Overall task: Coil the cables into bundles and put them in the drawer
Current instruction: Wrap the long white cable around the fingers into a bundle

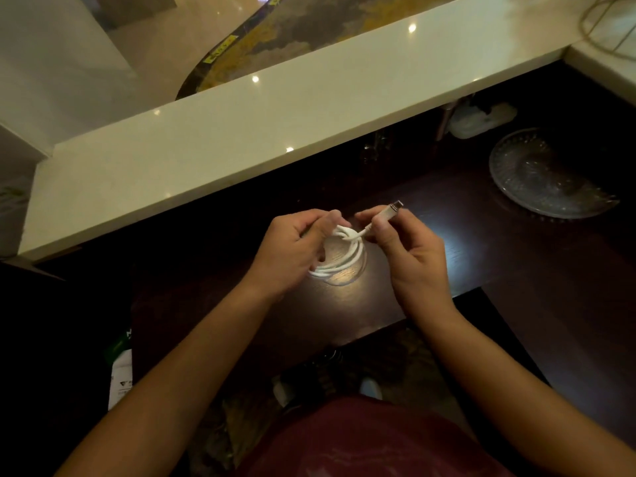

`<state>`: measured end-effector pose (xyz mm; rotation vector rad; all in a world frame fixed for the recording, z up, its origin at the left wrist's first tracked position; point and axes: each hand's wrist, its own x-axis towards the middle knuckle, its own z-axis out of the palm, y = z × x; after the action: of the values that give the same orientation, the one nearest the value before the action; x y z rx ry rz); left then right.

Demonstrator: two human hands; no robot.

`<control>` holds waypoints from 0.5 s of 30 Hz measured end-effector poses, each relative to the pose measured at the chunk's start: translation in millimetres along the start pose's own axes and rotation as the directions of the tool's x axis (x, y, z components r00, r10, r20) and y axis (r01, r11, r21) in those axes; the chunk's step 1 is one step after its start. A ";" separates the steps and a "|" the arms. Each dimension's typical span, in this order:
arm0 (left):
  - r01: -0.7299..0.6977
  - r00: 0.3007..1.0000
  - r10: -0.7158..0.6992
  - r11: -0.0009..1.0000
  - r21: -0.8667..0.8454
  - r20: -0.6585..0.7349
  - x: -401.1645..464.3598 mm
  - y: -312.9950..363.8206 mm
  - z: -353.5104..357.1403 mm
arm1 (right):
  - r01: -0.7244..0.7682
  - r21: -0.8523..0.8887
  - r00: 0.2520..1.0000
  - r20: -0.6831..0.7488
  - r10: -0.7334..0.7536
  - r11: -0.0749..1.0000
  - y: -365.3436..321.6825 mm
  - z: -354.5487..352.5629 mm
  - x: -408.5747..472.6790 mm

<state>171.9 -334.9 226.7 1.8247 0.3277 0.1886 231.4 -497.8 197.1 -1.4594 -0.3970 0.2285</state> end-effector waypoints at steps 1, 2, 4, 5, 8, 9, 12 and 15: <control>0.006 1.000 -0.005 0.999 -0.033 0.019 -1.6 2.5 -1.0 | -0.070 0.038 0.998 0.004 0.070 0.997 -0.7 1.1 0.7; 0.008 1.000 -0.006 0.998 -0.062 0.026 -2.8 3.8 -1.8 | -0.143 0.091 0.990 0.013 0.143 0.985 0.0 2.4 1.4; 0.004 0.999 -0.002 0.997 -0.082 0.033 -5.1 4.3 -3.3 | -0.301 0.223 0.953 0.065 0.294 0.927 2.3 6.2 4.1; -0.002 0.999 0.005 0.997 -0.071 0.045 -6.4 4.4 -3.2 | -0.367 0.268 0.930 0.097 0.354 0.891 3.5 8.2 5.4; -0.047 0.996 0.048 0.999 -0.024 0.071 -8.3 4.3 -1.6 | -0.500 0.364 0.865 0.173 0.470 0.786 6.2 12.5 8.8; -0.070 0.995 0.071 0.997 -0.011 0.065 -8.0 4.2 -1.5 | -0.523 0.395 0.851 0.185 0.492 0.755 6.9 13.9 9.8; -0.108 0.994 0.108 0.994 -0.001 0.016 -5.3 2.4 -1.9 | -0.534 0.407 0.843 0.191 0.503 0.741 8.7 15.8 11.3; -0.090 0.995 0.091 0.996 0.026 -0.038 -3.5 -0.5 0.4 | -0.534 0.370 0.845 0.213 0.491 0.760 8.7 17.0 11.6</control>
<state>168.6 -336.2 226.3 1.8630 0.2764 0.2847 236.1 -476.8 191.0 -1.1005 -0.0059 0.7925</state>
